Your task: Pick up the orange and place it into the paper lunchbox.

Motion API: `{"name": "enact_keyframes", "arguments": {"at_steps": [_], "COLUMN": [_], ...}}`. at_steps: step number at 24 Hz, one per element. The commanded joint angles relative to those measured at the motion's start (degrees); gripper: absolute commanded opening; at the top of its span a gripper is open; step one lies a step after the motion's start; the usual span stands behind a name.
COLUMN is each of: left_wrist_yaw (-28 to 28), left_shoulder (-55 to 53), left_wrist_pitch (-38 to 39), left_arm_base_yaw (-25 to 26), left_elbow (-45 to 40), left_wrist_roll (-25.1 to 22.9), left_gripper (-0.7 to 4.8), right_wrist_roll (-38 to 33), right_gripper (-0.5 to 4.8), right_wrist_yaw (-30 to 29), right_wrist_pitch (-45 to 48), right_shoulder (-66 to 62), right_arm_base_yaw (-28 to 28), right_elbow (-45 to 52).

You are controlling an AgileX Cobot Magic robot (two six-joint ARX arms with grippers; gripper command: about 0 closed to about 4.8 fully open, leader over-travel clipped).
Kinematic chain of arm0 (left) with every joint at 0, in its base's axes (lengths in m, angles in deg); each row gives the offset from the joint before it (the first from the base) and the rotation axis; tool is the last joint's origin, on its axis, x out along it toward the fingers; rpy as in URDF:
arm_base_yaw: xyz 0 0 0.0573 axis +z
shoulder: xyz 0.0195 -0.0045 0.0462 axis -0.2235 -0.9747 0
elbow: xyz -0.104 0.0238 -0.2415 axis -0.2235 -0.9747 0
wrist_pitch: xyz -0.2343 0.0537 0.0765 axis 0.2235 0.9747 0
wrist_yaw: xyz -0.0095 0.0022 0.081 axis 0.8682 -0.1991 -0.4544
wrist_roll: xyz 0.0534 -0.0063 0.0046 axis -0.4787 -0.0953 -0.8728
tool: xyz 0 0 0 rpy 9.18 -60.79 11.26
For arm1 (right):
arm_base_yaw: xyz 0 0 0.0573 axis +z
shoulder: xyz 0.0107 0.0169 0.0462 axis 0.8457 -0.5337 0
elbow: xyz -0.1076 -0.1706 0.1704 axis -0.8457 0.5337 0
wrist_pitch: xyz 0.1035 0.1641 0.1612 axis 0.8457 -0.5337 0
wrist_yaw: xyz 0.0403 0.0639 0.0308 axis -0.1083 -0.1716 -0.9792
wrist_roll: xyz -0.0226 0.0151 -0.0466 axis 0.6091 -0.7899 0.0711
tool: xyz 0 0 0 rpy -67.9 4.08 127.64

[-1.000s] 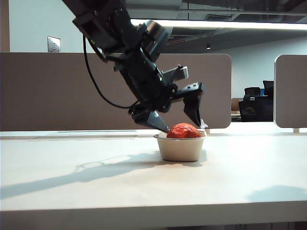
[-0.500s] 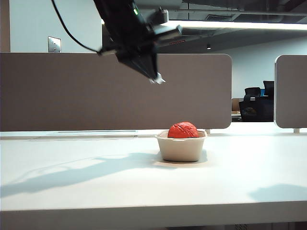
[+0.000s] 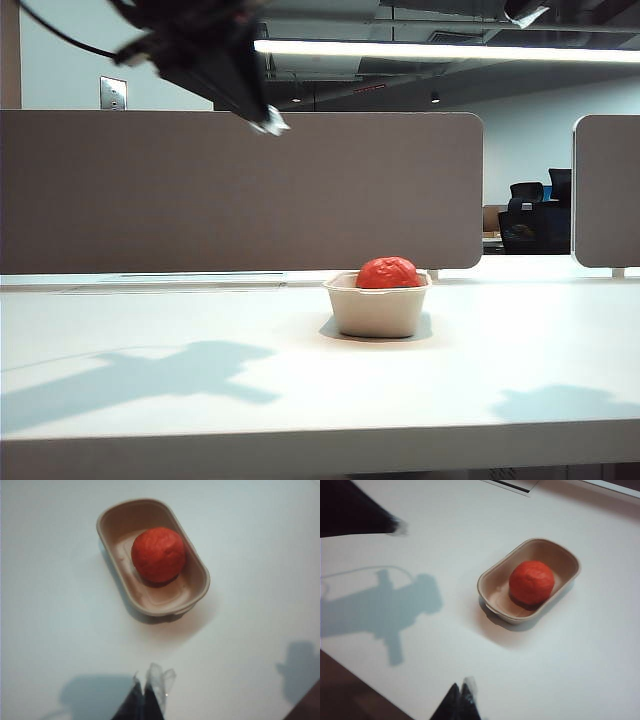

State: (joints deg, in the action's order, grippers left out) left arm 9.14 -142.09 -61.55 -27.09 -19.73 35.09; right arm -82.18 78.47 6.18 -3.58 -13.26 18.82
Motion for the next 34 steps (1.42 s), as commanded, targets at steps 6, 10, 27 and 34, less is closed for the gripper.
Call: {"name": "enact_keyframes", "arguments": {"at_steps": [6,10,27,34], "left_wrist_yaw": [-4.2,-4.5,-7.6,-9.3], "left_shoulder": [23.6,29.5,60.3,67.7], "left_wrist_pitch": [-15.3,-18.4,-19.3,-16.0], "left_arm_base_yaw": [0.1,0.1,0.2,0.2], "left_elbow": [-25.6,-33.5,-50.9,-52.1], "left_wrist_roll": [0.0,0.0,0.0,0.0], "left_gripper": [-0.06,-0.06,-0.06,-0.06], "right_wrist_roll": [0.6,0.5,0.3,0.3], "right_gripper": [-0.06,-0.05,-0.05,-0.05], "right_wrist_yaw": [1.4,7.6,7.4,7.4], "right_wrist_pitch": [20.7,26.4,24.0,24.0], "right_shoulder": [15.1,21.5,35.4,37.6], "right_arm_base_yaw": [-1.5,-1.4,-1.3,-1.3], "right_elbow": [16.6,23.9,27.6,27.6]}}
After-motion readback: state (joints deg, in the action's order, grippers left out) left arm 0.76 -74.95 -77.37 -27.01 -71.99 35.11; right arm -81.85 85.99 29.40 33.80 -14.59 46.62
